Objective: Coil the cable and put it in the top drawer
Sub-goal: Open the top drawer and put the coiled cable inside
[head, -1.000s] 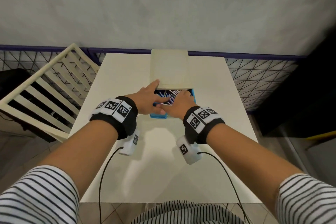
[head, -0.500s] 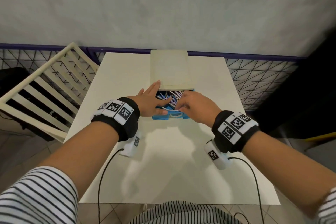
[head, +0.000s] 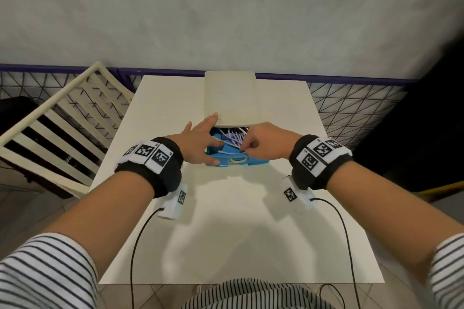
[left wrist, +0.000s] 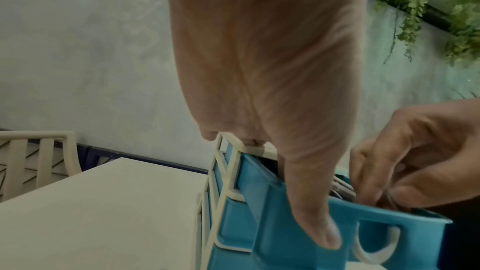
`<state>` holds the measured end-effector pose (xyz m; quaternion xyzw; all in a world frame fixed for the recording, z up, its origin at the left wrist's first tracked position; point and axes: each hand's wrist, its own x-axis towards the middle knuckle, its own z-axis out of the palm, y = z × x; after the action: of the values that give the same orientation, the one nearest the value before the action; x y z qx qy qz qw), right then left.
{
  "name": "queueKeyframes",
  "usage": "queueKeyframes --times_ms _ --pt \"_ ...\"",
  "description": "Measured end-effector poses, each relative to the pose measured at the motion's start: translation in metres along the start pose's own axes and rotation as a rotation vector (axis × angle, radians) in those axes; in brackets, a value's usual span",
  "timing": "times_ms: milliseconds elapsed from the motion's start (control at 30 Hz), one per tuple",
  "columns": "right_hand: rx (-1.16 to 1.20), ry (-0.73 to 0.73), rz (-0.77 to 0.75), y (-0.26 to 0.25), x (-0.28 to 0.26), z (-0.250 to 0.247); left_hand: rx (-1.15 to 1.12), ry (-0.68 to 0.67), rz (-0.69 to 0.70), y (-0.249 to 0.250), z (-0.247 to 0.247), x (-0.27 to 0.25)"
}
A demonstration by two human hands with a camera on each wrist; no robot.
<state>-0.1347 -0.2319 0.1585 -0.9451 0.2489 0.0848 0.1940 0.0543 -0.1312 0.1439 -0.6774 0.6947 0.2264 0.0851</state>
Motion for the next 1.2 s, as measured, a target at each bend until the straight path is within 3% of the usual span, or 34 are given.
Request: queueKeyframes --times_ms 67,133,233,367,533,867,1067,1200 --pt "-0.149 0.102 -0.041 0.005 -0.002 -0.001 -0.042 0.043 0.001 -0.001 -0.002 -0.001" --pt "-0.290 0.101 -0.017 0.009 0.002 0.001 -0.088 0.096 0.002 0.000 -0.005 -0.002" --pt "-0.265 -0.002 0.034 0.013 0.014 0.003 -0.182 0.201 0.025 0.002 -0.011 -0.003" --pt "-0.261 0.020 0.041 0.009 0.025 -0.002 -0.181 0.224 -0.003 -0.004 -0.014 0.002" --pt "-0.350 0.188 0.051 0.008 0.030 -0.002 -0.002 0.404 -0.039 0.001 -0.012 0.014" --pt "-0.312 0.472 0.089 0.010 0.043 0.017 0.043 0.642 -0.120 0.010 -0.003 0.028" --pt "-0.269 0.445 0.074 0.012 0.043 0.012 0.055 0.681 -0.117 0.009 -0.002 0.030" --pt "-0.193 0.272 0.045 0.028 0.035 0.001 0.011 0.631 -0.104 0.006 0.001 0.026"
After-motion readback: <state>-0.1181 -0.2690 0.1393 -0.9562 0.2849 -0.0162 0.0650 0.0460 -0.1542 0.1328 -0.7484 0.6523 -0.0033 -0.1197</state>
